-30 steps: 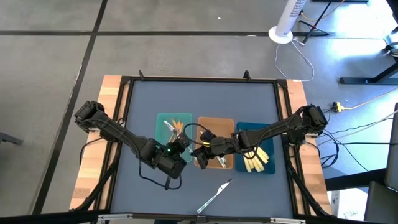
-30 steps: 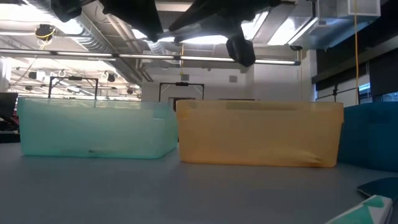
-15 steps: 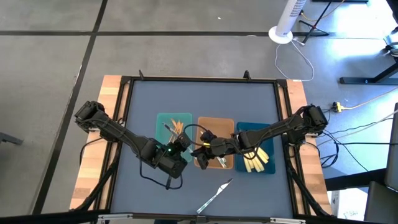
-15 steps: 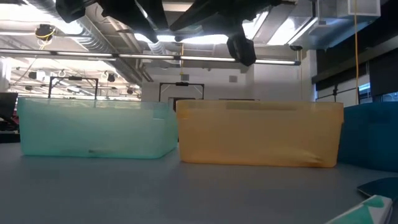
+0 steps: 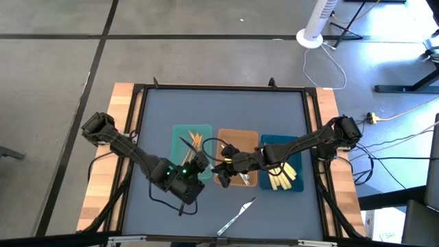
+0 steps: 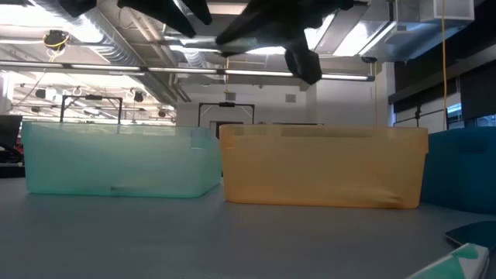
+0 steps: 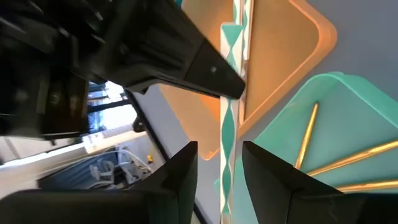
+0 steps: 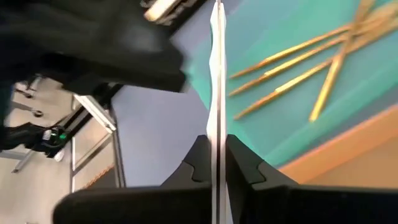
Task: Sort silverware by color (type)
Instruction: Put the blue knife into the orange bin
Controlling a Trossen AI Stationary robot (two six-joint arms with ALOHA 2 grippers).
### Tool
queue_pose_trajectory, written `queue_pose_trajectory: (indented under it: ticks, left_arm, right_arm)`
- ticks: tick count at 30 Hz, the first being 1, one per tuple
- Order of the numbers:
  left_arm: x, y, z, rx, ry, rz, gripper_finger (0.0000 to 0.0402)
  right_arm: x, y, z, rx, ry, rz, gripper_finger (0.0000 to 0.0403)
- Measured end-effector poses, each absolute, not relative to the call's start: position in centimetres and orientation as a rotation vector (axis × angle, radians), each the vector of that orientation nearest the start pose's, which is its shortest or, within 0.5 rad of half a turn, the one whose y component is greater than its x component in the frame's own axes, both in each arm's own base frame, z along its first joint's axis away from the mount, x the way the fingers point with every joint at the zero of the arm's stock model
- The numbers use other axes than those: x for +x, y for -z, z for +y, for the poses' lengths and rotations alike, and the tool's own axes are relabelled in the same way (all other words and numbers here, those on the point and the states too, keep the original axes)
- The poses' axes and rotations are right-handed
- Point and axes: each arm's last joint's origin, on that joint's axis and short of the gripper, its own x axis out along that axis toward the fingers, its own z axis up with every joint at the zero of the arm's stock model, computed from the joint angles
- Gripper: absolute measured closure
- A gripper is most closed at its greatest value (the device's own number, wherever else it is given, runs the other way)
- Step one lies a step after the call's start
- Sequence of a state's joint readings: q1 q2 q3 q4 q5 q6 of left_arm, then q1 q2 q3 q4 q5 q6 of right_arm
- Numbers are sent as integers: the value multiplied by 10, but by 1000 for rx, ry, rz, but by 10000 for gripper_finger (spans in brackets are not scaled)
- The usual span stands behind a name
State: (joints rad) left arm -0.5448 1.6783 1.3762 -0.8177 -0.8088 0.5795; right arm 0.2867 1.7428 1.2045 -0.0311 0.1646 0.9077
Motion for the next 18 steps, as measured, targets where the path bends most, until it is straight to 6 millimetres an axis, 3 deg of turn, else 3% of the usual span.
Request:
queue_pose_trajectory:
  ticks: [9,18]
  left_arm:
    - [287,-271,-173,1240,4,936,282]
    - [254,-287,-152,1012,-113,1058,282]
  right_arm:
    - [372,-234,95,755,167,620,397]
    - [352,-247,90,723,220,702,397]
